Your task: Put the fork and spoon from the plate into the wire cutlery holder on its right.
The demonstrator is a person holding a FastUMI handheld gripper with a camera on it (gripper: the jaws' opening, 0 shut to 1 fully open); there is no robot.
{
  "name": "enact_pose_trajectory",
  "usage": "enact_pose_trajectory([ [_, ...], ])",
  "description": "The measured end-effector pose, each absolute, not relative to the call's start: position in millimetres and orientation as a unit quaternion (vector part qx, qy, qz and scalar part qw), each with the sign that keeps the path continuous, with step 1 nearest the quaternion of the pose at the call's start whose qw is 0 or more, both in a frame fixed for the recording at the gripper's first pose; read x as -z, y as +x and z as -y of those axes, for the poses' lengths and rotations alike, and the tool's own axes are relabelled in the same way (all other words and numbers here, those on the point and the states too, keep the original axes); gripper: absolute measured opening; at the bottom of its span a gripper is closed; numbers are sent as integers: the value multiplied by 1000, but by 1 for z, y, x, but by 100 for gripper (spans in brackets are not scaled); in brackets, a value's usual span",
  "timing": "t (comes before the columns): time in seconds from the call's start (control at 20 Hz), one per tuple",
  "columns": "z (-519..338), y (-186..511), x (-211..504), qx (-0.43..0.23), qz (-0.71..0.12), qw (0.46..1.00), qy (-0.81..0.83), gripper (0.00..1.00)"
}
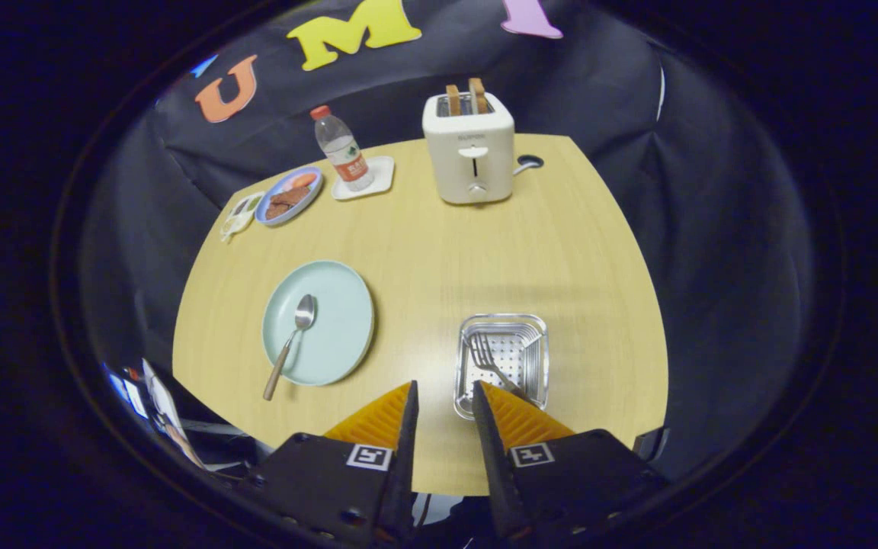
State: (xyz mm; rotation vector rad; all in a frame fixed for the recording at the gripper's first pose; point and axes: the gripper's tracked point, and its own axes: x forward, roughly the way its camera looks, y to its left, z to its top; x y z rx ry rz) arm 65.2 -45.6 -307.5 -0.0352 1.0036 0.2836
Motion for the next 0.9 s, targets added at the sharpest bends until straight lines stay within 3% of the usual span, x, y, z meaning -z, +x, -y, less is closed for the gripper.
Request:
enact_pose_trajectory([
  [0.05,37,64,306,-141,-465,874,-22,53],
  [0.2,4,65,301,-158,-423,892,-28,61],
  [0.35,-31,60,305,-170,-397,902,-20,77],
  [0.55,-57,66,314,-140,-359,922,-27,93],
  [0.65,-68,67,322,-126,-350,928,-27,97],
  [0.9,-104,65,345,-110,-346,932,-1,96],
])
